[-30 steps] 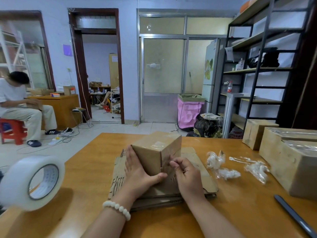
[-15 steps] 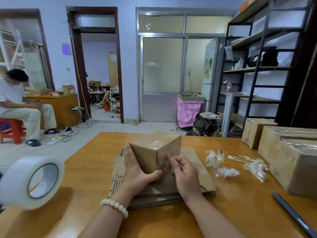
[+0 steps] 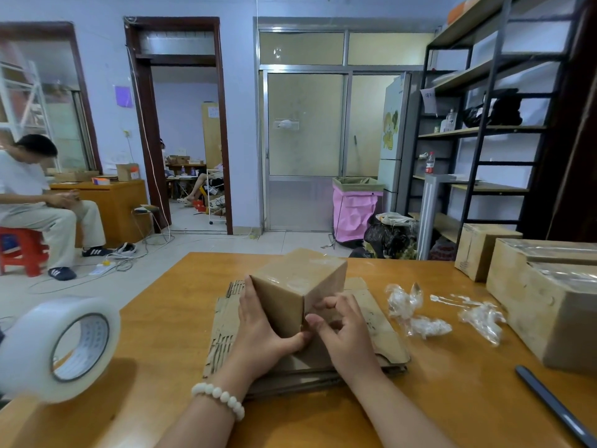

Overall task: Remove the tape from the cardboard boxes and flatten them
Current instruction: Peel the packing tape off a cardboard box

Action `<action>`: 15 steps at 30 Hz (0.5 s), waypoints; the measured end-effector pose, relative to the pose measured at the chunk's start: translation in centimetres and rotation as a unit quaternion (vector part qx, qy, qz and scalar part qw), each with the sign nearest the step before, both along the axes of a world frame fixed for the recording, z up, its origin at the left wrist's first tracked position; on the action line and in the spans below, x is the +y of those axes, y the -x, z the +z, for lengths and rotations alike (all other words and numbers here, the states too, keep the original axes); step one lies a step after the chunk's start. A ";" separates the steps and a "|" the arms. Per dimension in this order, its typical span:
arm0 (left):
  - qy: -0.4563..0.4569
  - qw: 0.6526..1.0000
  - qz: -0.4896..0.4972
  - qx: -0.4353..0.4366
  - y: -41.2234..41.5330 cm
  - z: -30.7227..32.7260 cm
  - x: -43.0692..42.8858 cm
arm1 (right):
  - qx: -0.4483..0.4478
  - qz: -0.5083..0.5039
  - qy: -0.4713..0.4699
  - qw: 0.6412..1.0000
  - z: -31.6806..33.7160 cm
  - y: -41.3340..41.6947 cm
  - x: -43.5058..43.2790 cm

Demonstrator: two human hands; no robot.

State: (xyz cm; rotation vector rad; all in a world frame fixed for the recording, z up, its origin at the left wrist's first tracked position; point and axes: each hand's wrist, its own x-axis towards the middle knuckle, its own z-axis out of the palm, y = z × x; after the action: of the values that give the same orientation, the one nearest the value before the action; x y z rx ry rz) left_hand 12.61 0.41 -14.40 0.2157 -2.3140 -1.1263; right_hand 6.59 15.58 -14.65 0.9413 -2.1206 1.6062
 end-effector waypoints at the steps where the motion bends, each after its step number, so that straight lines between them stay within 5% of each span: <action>1: -0.003 1.000 0.000 0.000 0.0 0.1 0.0 | -0.012 0.007 -0.003 1.000 0.1 0.0 0.0; 15: 0.027 0.999 0.007 0.044 0.1 0.1 0.3 | 0.046 -0.033 0.018 0.998 -0.4 -0.6 -0.6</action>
State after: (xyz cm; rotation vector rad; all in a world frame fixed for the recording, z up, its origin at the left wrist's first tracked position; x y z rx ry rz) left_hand 12.52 0.73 -14.26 0.1595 -2.2588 -1.0452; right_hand 7.18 15.02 -15.09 0.9056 -2.0324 1.5335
